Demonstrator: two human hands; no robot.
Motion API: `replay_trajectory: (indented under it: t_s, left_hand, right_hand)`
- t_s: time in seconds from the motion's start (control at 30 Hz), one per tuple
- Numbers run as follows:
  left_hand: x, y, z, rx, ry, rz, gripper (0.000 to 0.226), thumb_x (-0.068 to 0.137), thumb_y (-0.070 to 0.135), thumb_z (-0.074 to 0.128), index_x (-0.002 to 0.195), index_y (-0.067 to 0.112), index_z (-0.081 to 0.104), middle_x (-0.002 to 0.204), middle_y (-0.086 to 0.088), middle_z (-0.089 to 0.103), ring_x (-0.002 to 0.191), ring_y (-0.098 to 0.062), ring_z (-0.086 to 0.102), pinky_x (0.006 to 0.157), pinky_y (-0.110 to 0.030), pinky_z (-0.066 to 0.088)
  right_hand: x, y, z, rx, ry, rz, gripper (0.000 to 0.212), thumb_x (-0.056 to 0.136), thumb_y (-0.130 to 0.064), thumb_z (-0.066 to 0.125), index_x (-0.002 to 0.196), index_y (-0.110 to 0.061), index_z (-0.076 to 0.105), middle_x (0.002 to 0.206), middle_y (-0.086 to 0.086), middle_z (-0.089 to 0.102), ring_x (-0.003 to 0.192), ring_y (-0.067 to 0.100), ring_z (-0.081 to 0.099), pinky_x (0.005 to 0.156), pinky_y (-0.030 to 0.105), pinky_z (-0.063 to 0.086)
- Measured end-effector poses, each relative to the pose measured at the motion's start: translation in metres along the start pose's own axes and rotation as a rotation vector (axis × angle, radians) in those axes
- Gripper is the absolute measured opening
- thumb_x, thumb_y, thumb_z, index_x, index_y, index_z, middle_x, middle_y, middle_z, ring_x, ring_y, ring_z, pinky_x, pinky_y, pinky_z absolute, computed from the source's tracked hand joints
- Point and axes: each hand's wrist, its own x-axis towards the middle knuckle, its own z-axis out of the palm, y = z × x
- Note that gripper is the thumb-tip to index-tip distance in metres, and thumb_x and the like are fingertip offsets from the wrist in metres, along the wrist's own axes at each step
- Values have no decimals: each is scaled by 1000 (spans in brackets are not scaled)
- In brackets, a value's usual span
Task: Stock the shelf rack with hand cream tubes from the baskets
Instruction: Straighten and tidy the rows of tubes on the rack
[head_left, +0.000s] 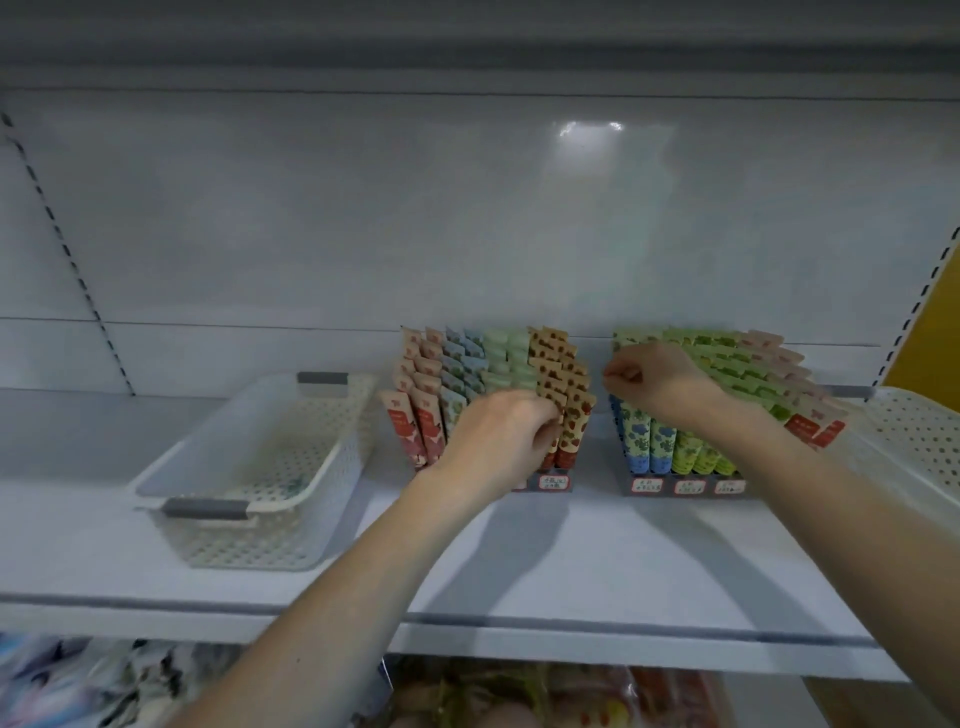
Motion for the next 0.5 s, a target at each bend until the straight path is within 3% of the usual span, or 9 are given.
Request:
replay_trajectory:
  t_s: [0.1,0.3,0.5]
  left_hand:
    - [-28,5,-3,43,-41,-33,24,94,19,49,87,5,67,85,-10,64,83,-27,58,65,-31,37]
    - [-83,13,-9,85,-110,-148,23,95,26,48,98,13,66,98,-4,65,94,-23,59,71,-31,44]
    - [-118,29,-19,108,-153,-183,24,96,27,49,105,11,66,107,-4,65,101,-24,59,78,-33,48]
  right_hand:
    - [-26,6,1,-5,20,-5,24,92,-13,53,111,-5,65,112,10,65,95,21,60,77,20,41]
    - [-76,14,8,-52,-17,67,18,92,-14,54,101,-5,67,101,12,69,87,25,62,74,30,47]
    - [-123,9,11,-48,-31,76,17,92,-12,54,101,-5,67,98,11,66,80,19,54,70,27,41]
